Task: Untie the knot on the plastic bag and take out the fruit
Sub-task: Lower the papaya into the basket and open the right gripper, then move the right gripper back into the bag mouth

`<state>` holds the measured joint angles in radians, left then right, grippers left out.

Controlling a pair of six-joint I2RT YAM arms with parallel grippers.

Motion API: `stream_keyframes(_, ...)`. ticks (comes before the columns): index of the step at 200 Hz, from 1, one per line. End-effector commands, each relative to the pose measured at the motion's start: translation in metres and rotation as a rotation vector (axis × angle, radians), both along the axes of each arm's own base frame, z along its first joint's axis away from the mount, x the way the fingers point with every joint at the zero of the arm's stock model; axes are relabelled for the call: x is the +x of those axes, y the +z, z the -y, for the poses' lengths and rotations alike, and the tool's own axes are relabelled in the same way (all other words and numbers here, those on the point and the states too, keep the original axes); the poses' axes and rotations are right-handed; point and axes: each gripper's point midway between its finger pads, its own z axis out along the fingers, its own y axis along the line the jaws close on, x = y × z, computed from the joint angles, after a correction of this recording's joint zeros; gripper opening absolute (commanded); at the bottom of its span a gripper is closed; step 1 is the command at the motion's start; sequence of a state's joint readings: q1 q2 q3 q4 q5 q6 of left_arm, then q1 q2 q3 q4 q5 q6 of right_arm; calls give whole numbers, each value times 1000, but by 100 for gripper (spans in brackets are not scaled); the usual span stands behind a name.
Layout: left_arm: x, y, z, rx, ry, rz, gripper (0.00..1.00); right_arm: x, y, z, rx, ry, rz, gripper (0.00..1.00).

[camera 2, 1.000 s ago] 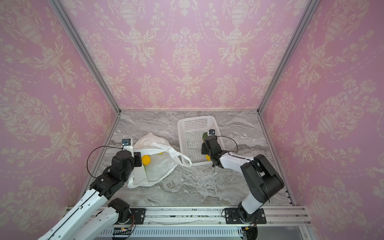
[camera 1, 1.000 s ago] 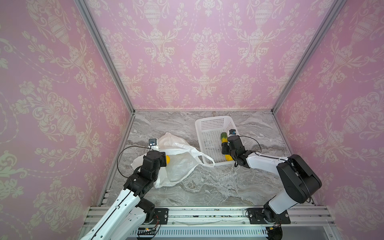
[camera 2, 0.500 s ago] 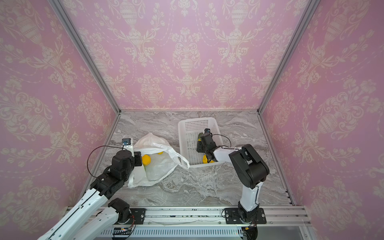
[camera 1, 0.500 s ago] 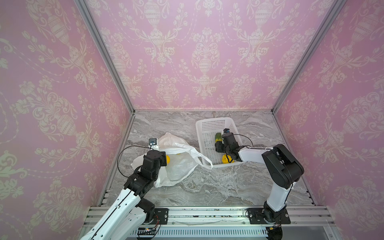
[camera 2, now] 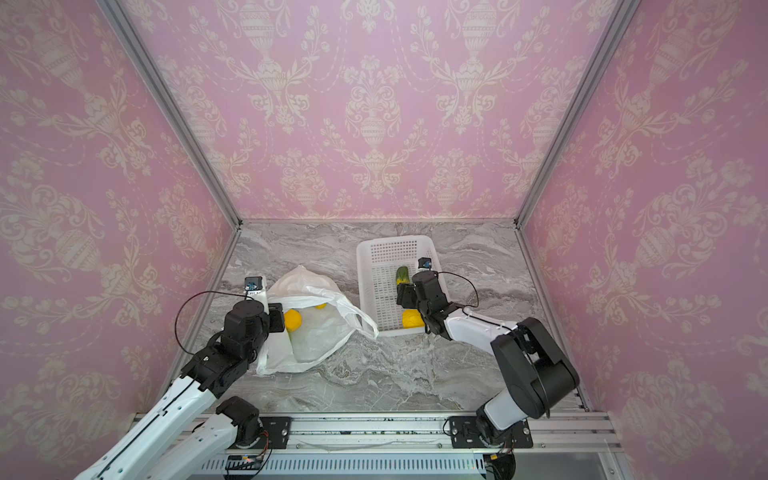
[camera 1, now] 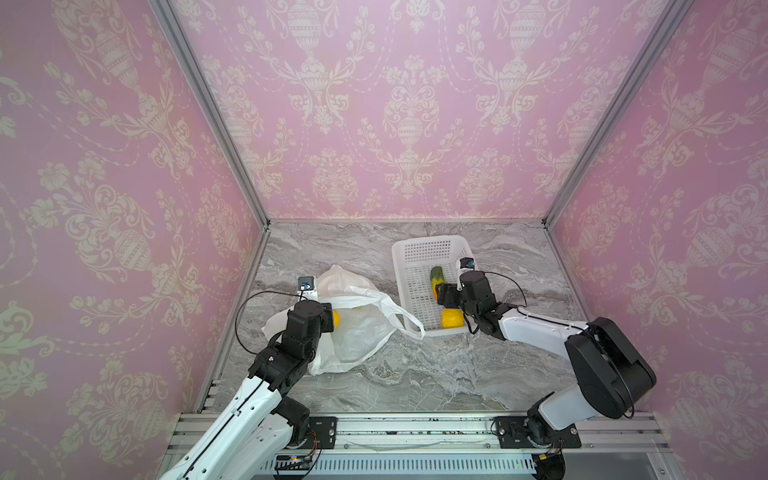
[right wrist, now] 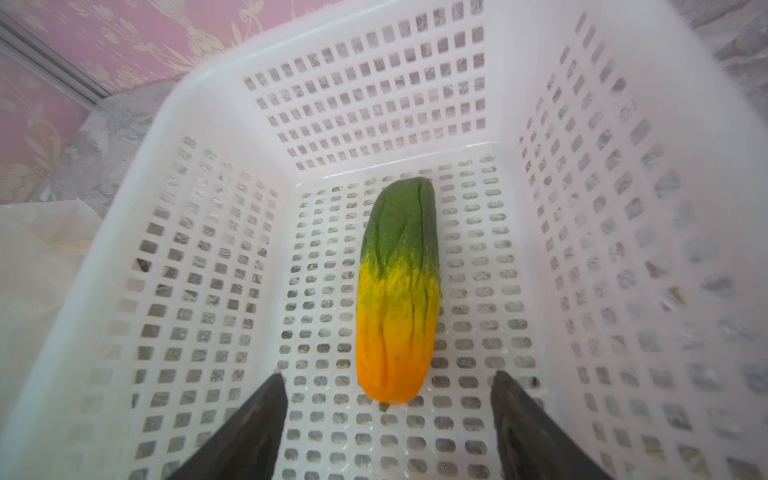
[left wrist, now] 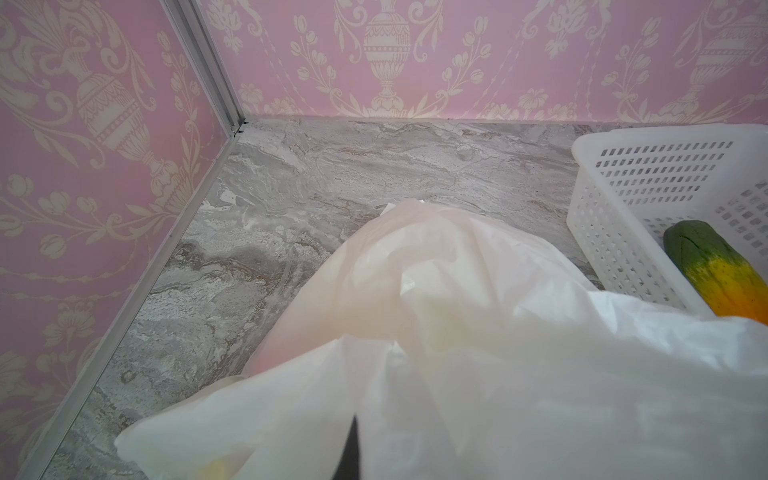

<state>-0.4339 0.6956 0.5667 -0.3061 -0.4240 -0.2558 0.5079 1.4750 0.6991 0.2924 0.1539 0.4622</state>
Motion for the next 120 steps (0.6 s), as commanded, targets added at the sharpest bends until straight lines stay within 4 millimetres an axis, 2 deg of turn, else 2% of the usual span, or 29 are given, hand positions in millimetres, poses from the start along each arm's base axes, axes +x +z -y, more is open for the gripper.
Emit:
stream_keyframes(1,1,4,-1,-5,5,12,0,-11,36,-1,-28,18,135,80)
stream_keyframes(46,1,3,-2,-6,7,12,0,-47,88,-4,-56,47,320,79)
stream_keyframes(63,0,3,-2,-7,7,13,0,-62,103,-8,-42,85,385,77)
stream_keyframes(80,0,2,-2,-7,8,10,0,-77,117,-15,-24,137,443,69)
stream_keyframes(102,0,3,-2,-8,7,11,0,-96,131,-38,-5,253,504,62)
stream_keyframes(120,0,2,-2,-8,8,12,0,-113,136,-68,-7,387,536,58)
